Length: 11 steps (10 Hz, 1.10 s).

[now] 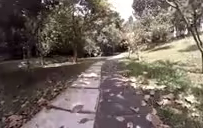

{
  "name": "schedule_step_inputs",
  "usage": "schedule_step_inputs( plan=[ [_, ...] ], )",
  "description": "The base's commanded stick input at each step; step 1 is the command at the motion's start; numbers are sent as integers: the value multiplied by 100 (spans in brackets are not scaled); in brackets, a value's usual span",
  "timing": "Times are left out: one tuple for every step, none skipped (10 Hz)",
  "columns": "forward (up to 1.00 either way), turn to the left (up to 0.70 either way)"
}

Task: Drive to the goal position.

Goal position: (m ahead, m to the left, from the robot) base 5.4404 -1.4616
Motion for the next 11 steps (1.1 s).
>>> schedule_step_inputs(
  plan=[
    [45, 0],
    [45, 0],
    [45, 0],
    [45, 0],
    [45, 0],
    [45, 0],
    [45, 0],
    [45, 0],
    [45, 0],
    [45, 0],
    [45, 0]
  ],
)
